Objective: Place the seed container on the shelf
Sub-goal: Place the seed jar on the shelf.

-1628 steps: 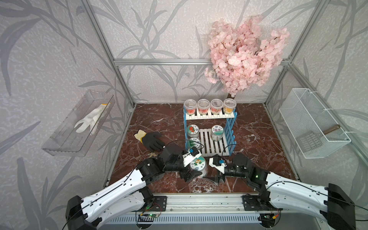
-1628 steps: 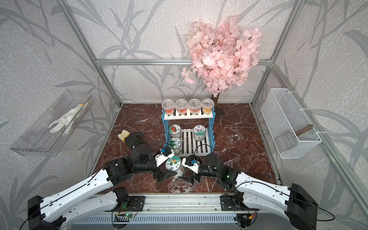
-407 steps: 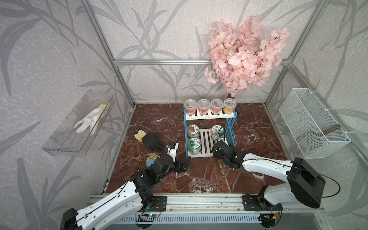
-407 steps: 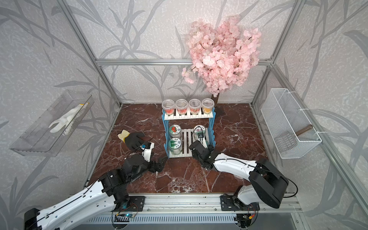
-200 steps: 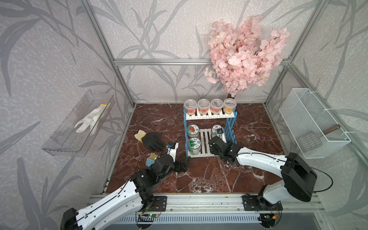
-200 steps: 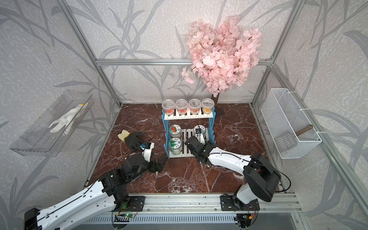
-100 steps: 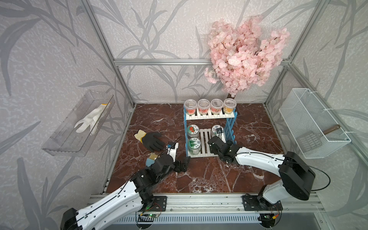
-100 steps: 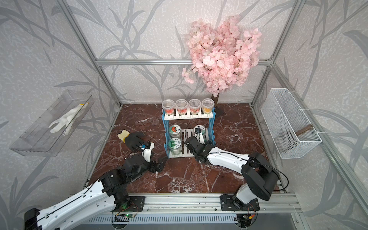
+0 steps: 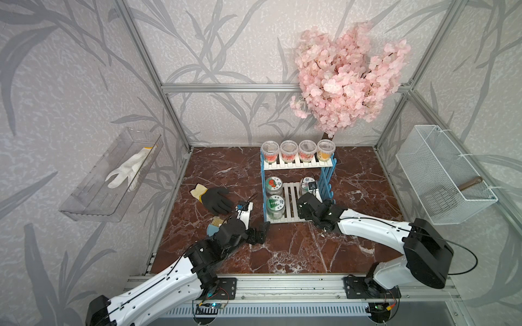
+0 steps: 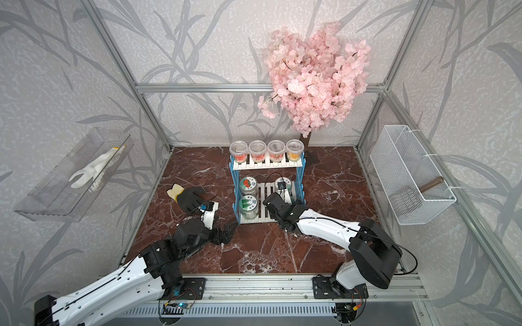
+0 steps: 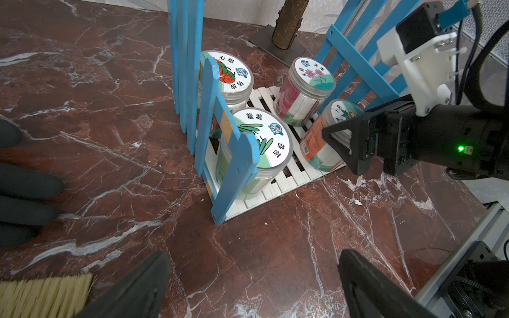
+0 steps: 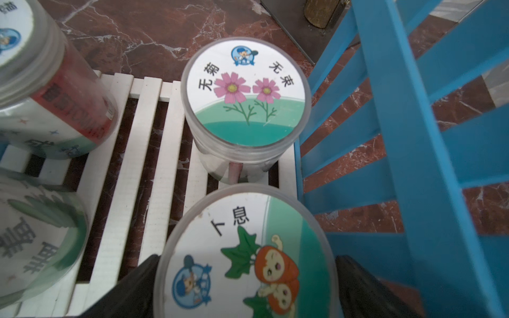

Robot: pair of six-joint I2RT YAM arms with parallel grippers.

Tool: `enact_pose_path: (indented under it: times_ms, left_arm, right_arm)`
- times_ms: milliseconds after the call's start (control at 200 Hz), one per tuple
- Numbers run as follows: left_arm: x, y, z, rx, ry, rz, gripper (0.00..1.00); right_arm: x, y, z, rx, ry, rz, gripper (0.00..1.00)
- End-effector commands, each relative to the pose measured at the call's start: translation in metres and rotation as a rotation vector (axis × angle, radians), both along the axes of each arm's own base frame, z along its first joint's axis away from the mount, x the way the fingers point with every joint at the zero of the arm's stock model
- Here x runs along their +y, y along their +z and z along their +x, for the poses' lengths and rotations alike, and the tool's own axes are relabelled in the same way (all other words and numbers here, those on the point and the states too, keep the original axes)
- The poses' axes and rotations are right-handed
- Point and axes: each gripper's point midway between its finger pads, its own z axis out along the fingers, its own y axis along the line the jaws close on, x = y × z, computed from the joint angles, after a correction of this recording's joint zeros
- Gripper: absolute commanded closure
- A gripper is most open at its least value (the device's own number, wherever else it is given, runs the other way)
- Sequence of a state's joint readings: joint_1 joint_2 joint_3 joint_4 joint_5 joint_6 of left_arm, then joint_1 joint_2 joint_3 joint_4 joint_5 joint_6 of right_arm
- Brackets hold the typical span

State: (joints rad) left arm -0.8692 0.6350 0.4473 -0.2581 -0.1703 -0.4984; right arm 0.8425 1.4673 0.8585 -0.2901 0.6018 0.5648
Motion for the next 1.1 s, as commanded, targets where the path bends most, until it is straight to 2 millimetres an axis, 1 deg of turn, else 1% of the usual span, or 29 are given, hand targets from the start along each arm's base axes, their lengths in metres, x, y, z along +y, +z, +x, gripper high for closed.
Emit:
enact_pose_path:
  times_ms: [0,180,290,425,545,620,810,930,1045,1095]
  left_arm:
    - [0.002,-0.003,-0.001,0.007,0.004,-0.001,0.00]
    - [0.001,-0.002,-0.001,0.007,0.002,-0.004,0.00]
    - [0.001,-0.002,-0.001,0.009,0.002,-0.002,0.00]
    - [0.002,-0.002,-0.001,0.010,0.002,-0.003,0.00]
    - [0.002,-0.002,-0.001,0.010,0.005,-0.004,0.00]
    - [0.003,-0.002,-0.001,0.010,0.007,-0.003,0.00]
    - [0.004,-0.003,-0.002,0.008,0.008,0.002,0.00]
    - [0.004,-0.003,-0.001,0.009,0.008,0.005,0.00]
    - [0.002,-0.002,-0.001,0.007,0.005,0.003,0.00]
    - [0.002,-0.003,-0.001,0.010,0.004,0.004,0.00]
  right_arm:
    - [-0.008,-0.001,-0.010,0.032,-0.011,0.015,0.00]
    - [-0.012,-0.010,-0.013,0.051,-0.022,0.009,0.02]
    - [-0.011,-0.014,-0.013,0.054,-0.027,0.011,0.06]
    - [-0.010,-0.007,-0.007,0.017,-0.027,0.010,0.13]
    - [-0.009,0.000,-0.001,-0.019,-0.029,0.004,0.14]
    - [-0.010,-0.001,0.002,-0.027,-0.029,-0.004,0.14]
    - [-0.010,-0.009,0.001,-0.005,-0.032,-0.006,0.14]
    - [-0.011,-0.008,0.000,0.002,-0.038,-0.001,0.10]
    - [-0.010,-0.008,-0.001,0.006,-0.032,0.007,0.10]
    - [-0.010,-0.007,-0.002,0.005,-0.030,0.012,0.08]
